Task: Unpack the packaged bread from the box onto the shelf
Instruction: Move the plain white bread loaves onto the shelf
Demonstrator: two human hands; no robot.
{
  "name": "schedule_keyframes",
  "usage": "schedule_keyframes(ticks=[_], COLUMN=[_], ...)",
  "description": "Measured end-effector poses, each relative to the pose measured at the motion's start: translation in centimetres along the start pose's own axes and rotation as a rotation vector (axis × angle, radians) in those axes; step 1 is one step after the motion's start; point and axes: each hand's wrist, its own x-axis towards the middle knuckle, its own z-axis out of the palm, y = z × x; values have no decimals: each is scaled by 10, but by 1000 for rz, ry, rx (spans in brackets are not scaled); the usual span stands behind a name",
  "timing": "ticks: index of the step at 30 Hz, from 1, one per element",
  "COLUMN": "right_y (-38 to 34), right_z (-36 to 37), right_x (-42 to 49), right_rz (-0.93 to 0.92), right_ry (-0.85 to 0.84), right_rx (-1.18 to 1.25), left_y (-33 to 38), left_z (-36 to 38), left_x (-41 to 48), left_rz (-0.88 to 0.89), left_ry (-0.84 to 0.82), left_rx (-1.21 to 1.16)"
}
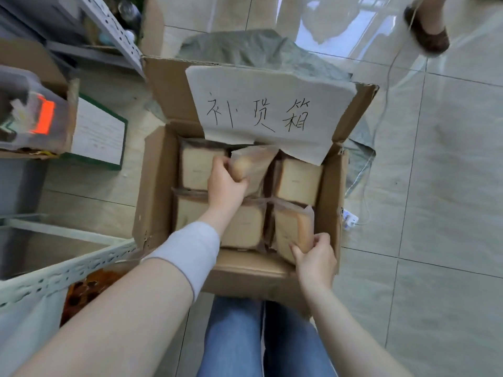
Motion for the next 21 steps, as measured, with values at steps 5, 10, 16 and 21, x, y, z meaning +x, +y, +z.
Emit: schedule_keyframes(ticks=[5, 10, 16, 21], right_y=[20, 35, 21, -19], right_z=[-61, -127, -180, -180], right_x=[-22, -96, -246, -391], right_rz=[-142, -358, -602, -864], right_ry=[-78, -316, -558, -701], right_rx=[262, 428, 339, 254], left_y=[13, 23, 23, 3], left_z=[-62, -149, -289, -422], left_x=[-83, -210, -384, -512], left_rz=[108, 111, 174, 232], left_ry=[61, 190, 433, 731], left_rx=[-214, -403, -508, -474])
